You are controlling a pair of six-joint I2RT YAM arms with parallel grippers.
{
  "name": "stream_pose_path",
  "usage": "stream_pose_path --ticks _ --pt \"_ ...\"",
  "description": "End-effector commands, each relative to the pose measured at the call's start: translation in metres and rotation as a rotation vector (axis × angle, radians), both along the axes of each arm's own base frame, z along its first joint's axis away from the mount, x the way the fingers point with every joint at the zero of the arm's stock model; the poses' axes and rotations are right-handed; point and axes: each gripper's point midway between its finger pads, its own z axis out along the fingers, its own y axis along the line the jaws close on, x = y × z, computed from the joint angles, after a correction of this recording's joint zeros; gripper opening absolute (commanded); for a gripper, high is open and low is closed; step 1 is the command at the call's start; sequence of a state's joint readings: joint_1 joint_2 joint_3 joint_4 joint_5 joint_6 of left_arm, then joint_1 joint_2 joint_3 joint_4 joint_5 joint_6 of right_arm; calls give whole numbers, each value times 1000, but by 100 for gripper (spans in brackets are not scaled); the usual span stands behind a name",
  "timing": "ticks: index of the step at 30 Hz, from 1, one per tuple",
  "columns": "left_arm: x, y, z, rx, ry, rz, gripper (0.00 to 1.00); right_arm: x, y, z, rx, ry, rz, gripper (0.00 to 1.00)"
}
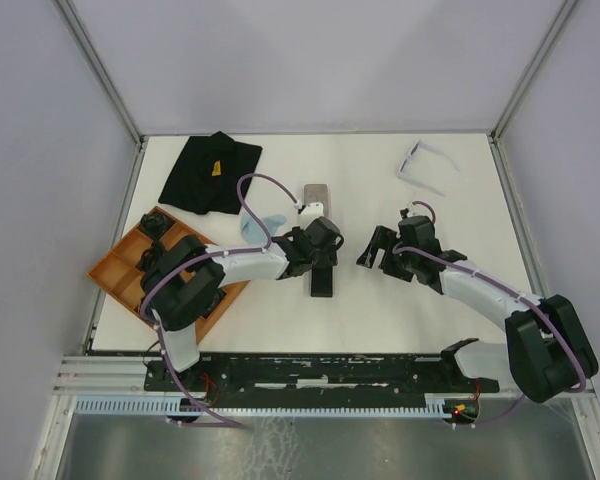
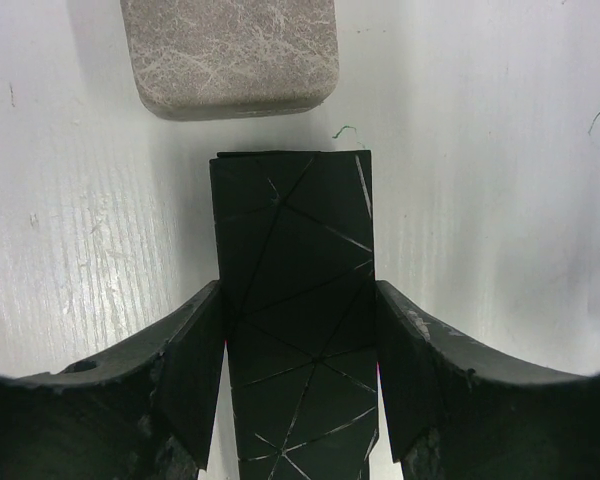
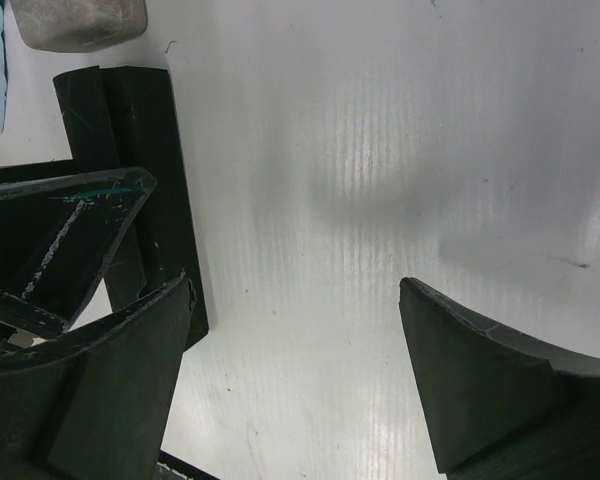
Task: Organize the sunglasses
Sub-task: Pick up the sunglasses case from the center of the board.
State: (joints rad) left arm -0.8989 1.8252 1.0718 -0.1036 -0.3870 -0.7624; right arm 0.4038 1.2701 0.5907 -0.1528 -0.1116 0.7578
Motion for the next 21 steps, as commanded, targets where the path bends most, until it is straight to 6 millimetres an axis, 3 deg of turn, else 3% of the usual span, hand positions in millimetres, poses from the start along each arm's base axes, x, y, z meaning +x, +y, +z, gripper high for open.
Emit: stream_pose_path --ticks 1,10,14,21 --pt "4 -4 22 -45 -56 -11 55 10 1 20 14 -65 -3 93" --pt "-6 -10 62 -203 -112 -53 54 7 14 45 126 -113 10 94" --pt "-14 -11 79 -281 -130 -67 52 4 24 57 204 -131 25 99" --pt "-19 -4 108 -400 -172 -45 47 3 41 62 293 -117 72 99"
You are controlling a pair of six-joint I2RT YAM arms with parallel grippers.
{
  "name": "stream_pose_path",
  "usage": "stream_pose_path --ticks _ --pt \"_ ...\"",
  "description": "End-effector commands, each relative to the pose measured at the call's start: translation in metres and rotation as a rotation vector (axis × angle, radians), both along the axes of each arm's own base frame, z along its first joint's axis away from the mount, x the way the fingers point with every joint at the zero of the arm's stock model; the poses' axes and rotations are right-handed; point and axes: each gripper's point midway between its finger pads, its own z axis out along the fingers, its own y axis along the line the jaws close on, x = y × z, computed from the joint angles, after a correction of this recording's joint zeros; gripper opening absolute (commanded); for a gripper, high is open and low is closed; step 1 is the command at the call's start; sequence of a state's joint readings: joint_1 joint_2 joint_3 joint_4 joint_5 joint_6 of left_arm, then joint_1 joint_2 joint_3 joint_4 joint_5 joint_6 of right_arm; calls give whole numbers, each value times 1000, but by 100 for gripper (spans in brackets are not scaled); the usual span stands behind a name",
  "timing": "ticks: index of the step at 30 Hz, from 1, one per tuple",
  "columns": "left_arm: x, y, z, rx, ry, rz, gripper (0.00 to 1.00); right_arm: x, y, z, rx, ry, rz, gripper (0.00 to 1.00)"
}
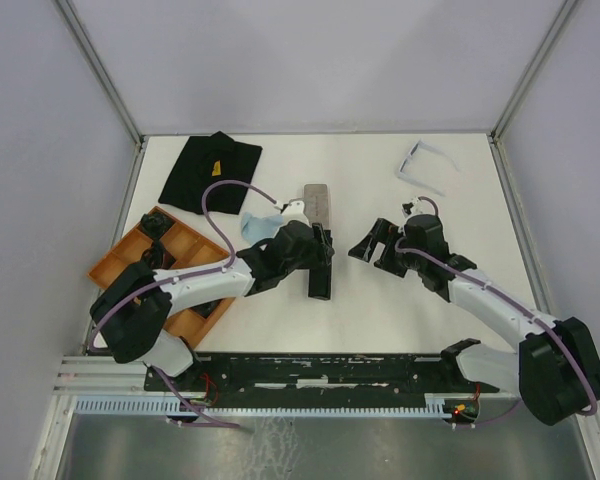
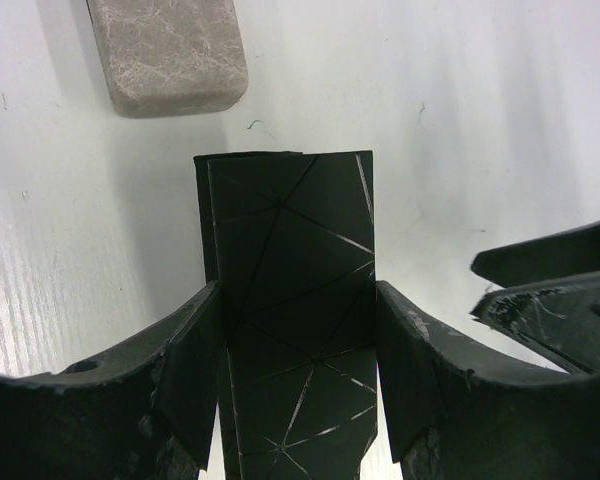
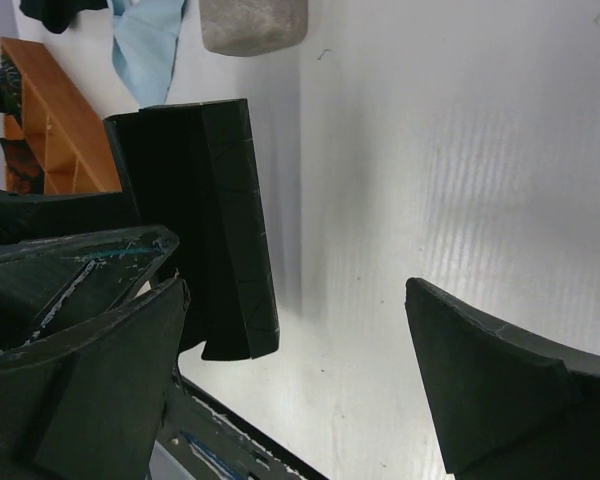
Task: Organize the sunglasses
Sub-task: Pick up the sunglasses case from the center of the board, then open the sunglasses case.
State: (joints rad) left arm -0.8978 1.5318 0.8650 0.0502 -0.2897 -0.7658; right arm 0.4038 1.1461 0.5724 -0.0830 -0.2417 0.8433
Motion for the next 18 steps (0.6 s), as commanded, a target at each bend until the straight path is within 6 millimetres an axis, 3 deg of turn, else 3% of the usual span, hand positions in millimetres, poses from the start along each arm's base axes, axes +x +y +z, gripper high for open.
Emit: stream_pose_path --ticks 1,6,18 --pt "5 -8 45 -185 -70 24 47 6 17 12 97 -24 38 99" --pt "1 -10 59 -246 -85 9 45 8 29 7 144 -2 72 99" --pt "-2 -14 65 -295 -74 -4 44 5 62 -3 128 11 182 97"
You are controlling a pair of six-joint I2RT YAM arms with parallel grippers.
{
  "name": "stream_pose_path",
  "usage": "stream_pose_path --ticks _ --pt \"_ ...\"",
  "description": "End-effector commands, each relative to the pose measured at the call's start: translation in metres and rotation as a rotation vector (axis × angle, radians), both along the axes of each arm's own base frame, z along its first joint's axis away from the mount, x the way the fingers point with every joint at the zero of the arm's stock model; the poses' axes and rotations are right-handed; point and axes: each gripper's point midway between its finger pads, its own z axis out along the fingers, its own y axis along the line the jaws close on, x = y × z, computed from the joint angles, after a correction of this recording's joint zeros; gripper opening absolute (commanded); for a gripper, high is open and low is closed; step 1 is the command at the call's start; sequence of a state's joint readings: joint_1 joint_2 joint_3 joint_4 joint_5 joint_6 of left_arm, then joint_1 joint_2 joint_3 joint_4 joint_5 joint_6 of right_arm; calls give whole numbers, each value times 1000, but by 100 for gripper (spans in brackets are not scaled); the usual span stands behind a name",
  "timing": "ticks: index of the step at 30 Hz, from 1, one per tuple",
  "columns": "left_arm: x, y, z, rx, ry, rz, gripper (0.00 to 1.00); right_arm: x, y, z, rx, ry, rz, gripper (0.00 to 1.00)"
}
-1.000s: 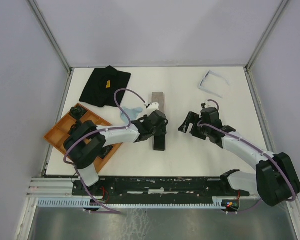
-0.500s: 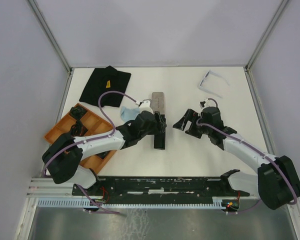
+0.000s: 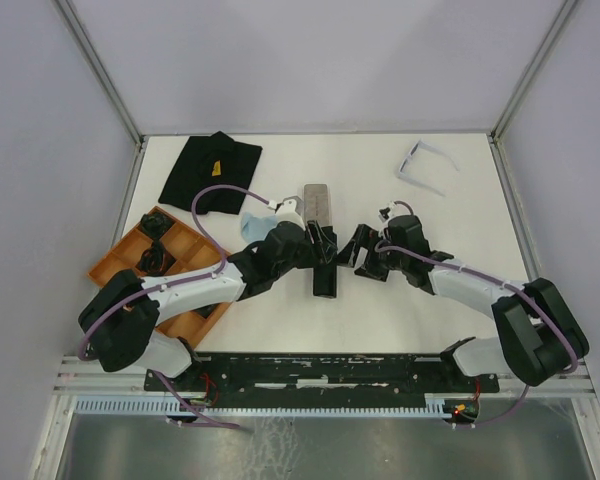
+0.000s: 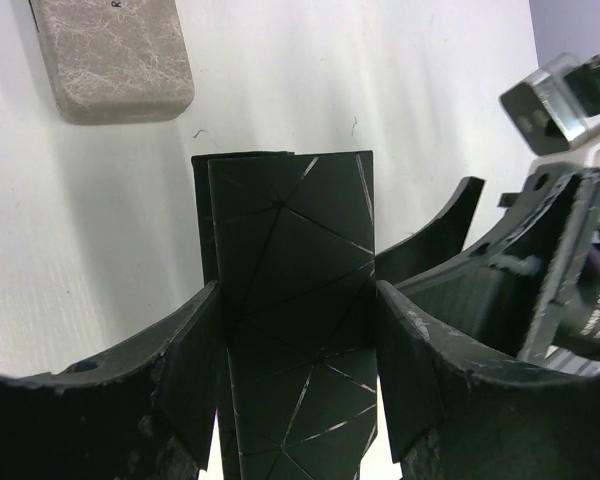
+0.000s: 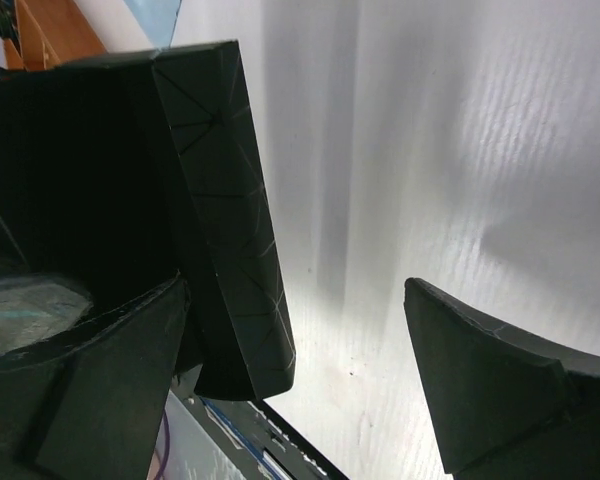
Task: Organize the sunglasses
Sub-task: Open the sunglasses case.
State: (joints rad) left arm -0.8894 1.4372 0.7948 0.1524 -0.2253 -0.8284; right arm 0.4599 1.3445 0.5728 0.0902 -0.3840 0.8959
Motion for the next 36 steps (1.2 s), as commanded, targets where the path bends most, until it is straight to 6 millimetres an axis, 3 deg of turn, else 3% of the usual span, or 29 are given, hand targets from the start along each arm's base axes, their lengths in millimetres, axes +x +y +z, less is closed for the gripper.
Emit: stream_pose_path --ticks 1,8,19,23,31,36 --pt "5 -8 35 -131 -48 13 44 12 21 19 30 -78 44 97" --pt "5 -7 35 -137 -45 11 44 14 15 3 -44 -70 21 76" --pt "4 -6 33 -151 -38 6 43 15 15 0 -81 -73 36 44" --pt "4 -7 32 -157 -33 -2 43 15 19 0 -71 -80 49 44" --pt "4 -9 28 -164 -19 -10 43 16 35 6 -37 -128 105 65" --pt "3 -10 27 -166 -11 -12 42 17 38 6 -38 -133 116 63"
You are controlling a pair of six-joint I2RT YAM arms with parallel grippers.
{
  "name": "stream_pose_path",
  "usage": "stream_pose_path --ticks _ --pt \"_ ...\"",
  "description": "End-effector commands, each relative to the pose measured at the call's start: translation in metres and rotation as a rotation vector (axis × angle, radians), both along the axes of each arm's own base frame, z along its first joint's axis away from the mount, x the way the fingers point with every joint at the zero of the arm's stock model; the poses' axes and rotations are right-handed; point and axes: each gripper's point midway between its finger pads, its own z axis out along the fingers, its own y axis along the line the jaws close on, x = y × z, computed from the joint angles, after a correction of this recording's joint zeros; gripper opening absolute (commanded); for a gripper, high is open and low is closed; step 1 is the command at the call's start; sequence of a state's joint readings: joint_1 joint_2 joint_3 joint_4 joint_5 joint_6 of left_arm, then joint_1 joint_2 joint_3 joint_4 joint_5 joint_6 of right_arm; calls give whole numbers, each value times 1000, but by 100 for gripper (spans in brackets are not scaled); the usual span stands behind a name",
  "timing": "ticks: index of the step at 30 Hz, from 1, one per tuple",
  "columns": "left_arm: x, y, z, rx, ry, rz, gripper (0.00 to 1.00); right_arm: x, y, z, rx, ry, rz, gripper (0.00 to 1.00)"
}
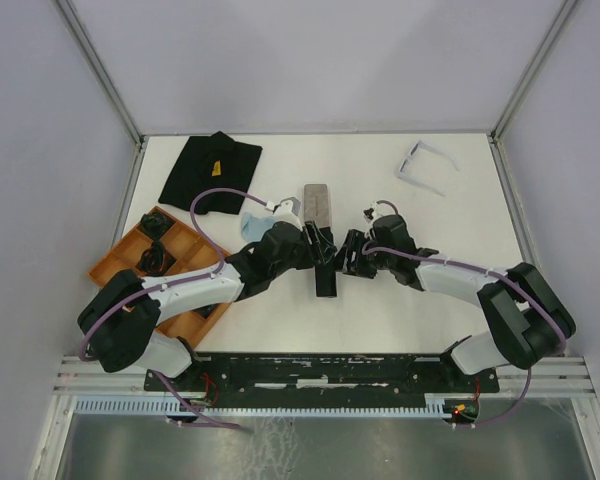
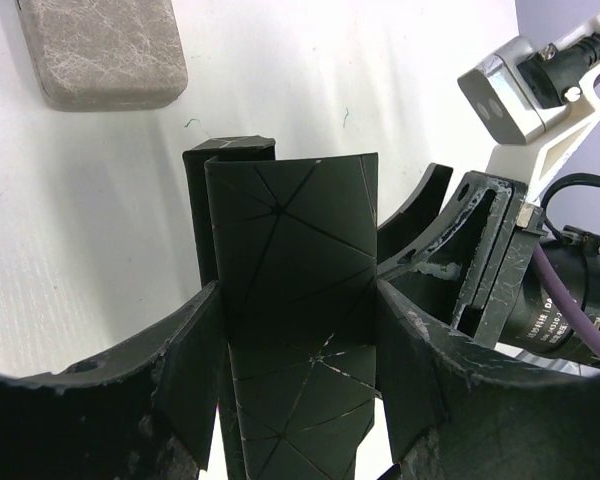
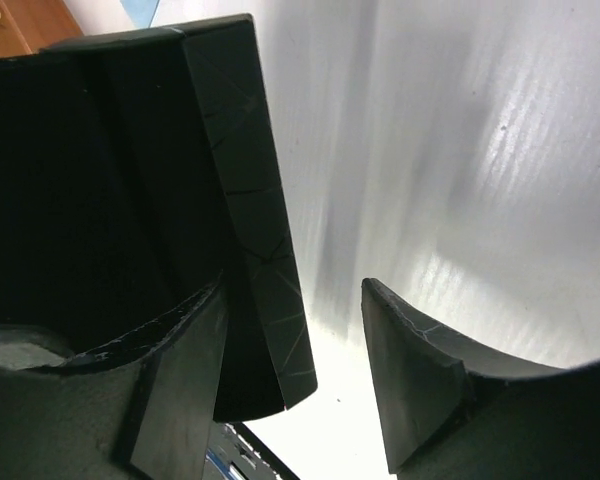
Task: Organize the sunglasses
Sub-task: Open the sunglasses case.
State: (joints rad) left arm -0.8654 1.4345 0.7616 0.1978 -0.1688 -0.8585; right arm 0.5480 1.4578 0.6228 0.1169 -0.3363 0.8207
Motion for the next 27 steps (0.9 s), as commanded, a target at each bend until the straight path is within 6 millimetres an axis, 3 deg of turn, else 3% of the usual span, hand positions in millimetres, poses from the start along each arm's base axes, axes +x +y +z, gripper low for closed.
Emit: stream_pose_path --ticks 1,9,20,27 --pt "5 -10 30 -117 -38 4 42 20 14 23 33 -95 16 60" --pt "5 -8 31 -119 -41 6 42 24 6 13 -34 -101 -4 40" --pt "1 3 21 -104 -31 18 42 28 4 16 -73 -133 24 1" --pt "-1 17 13 -57 -41 37 49 29 -5 21 -143 -160 40 0"
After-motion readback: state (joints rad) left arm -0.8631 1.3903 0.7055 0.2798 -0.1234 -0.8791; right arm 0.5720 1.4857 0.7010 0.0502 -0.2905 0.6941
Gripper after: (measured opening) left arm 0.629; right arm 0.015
